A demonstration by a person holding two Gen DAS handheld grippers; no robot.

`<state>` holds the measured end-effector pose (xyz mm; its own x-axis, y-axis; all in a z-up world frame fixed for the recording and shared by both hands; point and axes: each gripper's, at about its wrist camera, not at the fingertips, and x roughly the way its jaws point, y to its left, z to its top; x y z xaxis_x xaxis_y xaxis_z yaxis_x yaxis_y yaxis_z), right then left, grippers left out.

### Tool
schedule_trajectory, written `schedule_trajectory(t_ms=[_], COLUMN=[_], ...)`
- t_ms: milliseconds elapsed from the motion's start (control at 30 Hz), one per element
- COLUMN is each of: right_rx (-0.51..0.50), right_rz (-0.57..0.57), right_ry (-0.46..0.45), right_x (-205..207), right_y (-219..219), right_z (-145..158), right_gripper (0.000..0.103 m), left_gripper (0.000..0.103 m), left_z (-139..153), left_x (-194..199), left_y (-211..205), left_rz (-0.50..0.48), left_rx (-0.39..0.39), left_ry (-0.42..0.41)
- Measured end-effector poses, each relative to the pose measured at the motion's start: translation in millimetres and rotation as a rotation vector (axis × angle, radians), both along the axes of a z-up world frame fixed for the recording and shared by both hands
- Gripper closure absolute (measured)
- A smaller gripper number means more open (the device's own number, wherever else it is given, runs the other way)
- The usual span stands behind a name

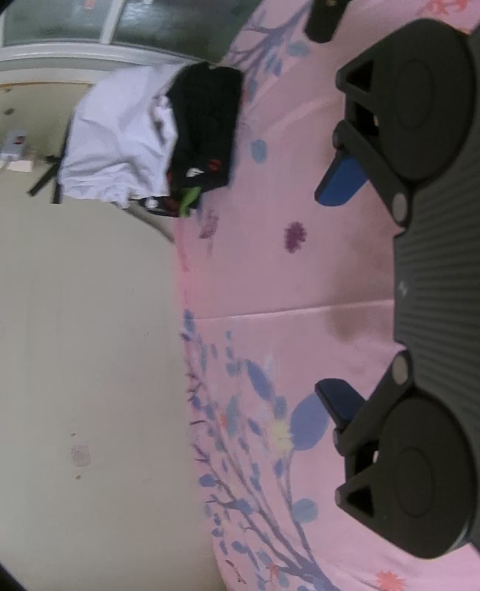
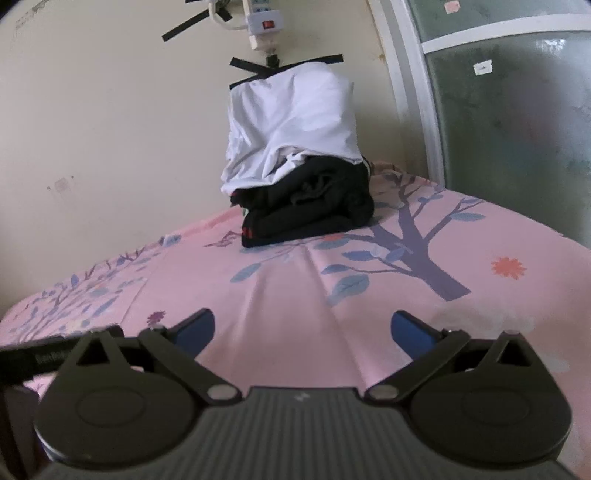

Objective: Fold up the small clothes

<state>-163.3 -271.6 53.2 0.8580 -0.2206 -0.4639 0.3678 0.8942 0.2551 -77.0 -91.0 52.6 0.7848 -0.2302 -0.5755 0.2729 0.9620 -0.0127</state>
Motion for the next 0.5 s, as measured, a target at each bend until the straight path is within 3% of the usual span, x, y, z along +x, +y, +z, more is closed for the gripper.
schedule_trajectory(t_ms=[233, 500], right_rx=[-0.005, 0.039], right_rz=[0.023, 0.033], right_ry=[0.024, 0.025], right_x=[6.9, 9.0], right_y=[4.5, 0.1], right_z=[-4.9, -6.8], right_gripper=[0.006, 0.006], left_gripper=[0.000, 0.000], left_z=[-1.4, 0.5], left_x=[0.7, -8.4], left_y=[5.8, 3.8], left_rz=[-0.011, -0.007], left_rx=[-0.002, 0.033], left_ry=[0.030, -0.021])
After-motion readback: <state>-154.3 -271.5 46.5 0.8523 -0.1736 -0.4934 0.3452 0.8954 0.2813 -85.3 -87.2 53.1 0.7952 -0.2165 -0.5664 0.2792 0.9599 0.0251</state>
